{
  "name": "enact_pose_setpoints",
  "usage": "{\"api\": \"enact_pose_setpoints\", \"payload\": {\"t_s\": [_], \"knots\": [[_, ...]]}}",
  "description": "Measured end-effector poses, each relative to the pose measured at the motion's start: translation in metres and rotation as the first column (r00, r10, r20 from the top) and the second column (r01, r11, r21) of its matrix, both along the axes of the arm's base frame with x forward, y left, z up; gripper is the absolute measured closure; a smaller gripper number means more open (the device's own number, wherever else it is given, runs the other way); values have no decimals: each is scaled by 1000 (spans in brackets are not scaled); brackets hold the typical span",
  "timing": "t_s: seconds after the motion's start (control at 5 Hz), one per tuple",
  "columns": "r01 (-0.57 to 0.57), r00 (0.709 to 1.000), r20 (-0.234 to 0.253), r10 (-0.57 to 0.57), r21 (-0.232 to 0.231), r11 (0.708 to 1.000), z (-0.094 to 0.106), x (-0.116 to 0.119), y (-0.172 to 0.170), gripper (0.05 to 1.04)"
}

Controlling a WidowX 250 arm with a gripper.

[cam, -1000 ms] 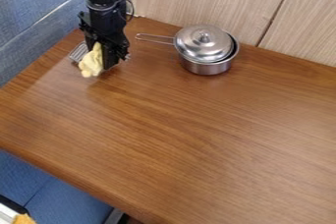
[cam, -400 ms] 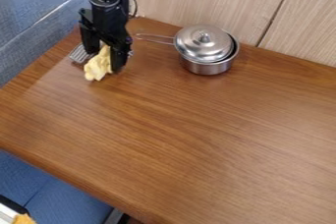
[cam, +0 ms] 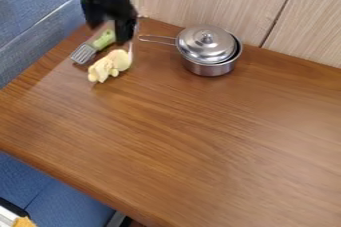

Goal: Move the yellow doll next to the light green handle spatula

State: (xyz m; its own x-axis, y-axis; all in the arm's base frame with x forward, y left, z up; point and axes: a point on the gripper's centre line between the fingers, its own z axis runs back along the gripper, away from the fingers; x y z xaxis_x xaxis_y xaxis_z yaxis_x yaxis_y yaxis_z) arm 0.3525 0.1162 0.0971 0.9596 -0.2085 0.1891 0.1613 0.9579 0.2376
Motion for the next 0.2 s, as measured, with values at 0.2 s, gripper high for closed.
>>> {"api": "enact_pose_setpoints", "payload": {"t_s": [0.2], "knots": [[45, 994, 100, -42, -24, 999, 22, 7, -9, 83]]}}
